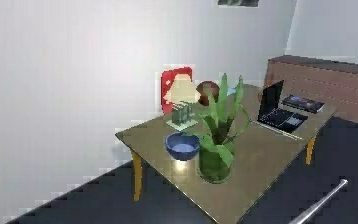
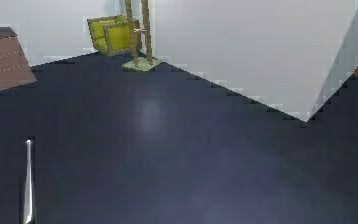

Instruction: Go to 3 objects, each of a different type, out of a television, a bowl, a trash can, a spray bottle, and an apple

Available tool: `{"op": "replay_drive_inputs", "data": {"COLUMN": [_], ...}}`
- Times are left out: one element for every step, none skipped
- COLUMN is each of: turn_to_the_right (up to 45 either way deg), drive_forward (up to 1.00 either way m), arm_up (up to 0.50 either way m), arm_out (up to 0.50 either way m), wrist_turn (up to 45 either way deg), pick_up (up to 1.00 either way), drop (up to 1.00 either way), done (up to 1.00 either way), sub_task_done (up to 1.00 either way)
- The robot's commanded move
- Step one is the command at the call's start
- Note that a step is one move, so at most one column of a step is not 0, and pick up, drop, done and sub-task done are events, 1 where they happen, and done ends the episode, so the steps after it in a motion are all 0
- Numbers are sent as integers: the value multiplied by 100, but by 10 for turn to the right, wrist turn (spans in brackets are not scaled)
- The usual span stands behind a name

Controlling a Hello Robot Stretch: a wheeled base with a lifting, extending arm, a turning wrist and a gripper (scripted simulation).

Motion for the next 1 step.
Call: {"op": "replay_drive_inputs", "data": {"turn_to_the_right": [-450], "drive_forward": [0], "arm_up": [0], "arm_out": [0], "wrist_turn": [0], "pick_up": [0], "drop": [0], "done": [0], "sub_task_done": [0]}}
